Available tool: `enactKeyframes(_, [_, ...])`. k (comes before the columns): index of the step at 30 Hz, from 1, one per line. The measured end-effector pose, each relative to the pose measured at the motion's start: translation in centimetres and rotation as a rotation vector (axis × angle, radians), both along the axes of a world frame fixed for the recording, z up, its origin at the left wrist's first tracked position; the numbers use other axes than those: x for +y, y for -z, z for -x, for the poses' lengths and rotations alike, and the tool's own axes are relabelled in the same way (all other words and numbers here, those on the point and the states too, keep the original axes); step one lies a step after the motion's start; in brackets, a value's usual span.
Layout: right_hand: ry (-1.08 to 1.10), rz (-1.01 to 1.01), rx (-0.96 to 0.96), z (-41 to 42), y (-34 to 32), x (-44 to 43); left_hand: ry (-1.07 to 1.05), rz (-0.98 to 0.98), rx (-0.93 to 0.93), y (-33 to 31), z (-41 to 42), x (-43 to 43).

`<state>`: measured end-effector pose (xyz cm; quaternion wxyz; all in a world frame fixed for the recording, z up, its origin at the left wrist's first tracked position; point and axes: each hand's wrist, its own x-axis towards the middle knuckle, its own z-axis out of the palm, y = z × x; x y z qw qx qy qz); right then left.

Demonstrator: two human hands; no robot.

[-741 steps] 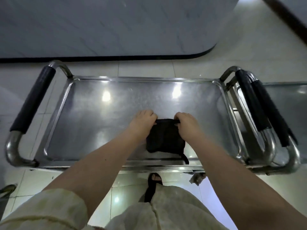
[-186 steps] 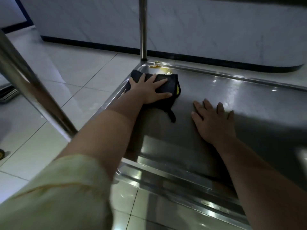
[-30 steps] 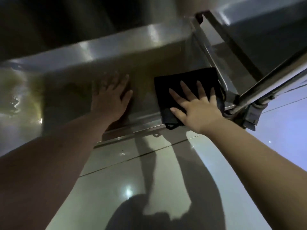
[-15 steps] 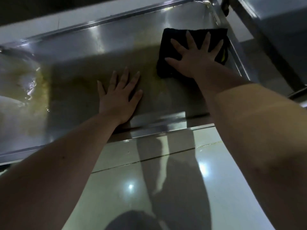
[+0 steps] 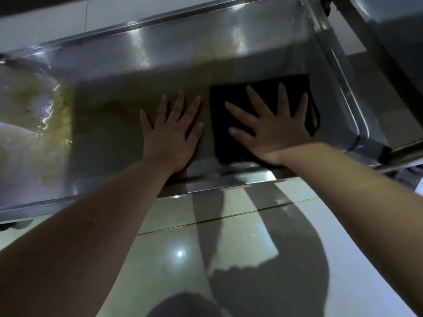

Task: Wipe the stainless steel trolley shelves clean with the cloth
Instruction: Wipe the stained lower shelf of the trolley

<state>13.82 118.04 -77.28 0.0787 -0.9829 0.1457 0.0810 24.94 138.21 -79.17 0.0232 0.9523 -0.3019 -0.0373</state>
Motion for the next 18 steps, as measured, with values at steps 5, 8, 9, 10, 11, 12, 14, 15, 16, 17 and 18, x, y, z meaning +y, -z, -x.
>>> enactKeyframes(5, [0.07,0.014,0.06,-13.3,-0.6,-1.7,-0.02,0.01,0.003,-0.3,-0.1,0.0])
enactKeyframes(8, [0.079,0.01,0.086,-14.1,-0.6,-1.2,-0.077,0.032,0.012,-0.5,-0.3,0.1])
enactKeyframes(9, [0.073,0.008,0.061,-13.0,-0.6,-1.0,-0.108,0.036,0.011,-0.5,-0.4,0.1])
enactKeyframes(10, [0.067,-0.003,0.029,-11.2,-0.5,-0.9,-0.141,0.043,0.01,-0.4,-0.4,0.1])
enactKeyframes(11, [0.062,-0.017,0.003,-9.1,-0.3,-0.7,-0.169,0.051,0.009,-0.3,-0.5,0.0])
enactKeyframes(12, [0.057,-0.03,-0.013,-6.6,-0.2,-0.3,-0.184,0.054,0.007,-0.3,-0.5,-0.1])
enactKeyframes(14, [0.024,-0.016,-0.011,-1.2,0.0,1.1,-0.187,0.035,0.0,-0.1,-0.6,-0.1])
enactKeyframes(15, [-0.007,-0.001,0.001,1.4,0.1,2.0,-0.184,0.022,-0.002,-0.1,-0.7,-0.1])
enactKeyframes(16, [-0.042,0.011,0.012,3.5,0.1,2.7,-0.181,0.016,-0.004,0.0,-0.7,0.0])
enactKeyframes(17, [-0.072,0.013,0.022,4.9,0.1,3.1,-0.179,0.014,-0.005,0.1,-0.7,0.0])
enactKeyframes(18, [-0.091,0.004,0.028,5.6,0.1,3.1,-0.176,0.013,-0.006,0.1,-0.7,0.0])
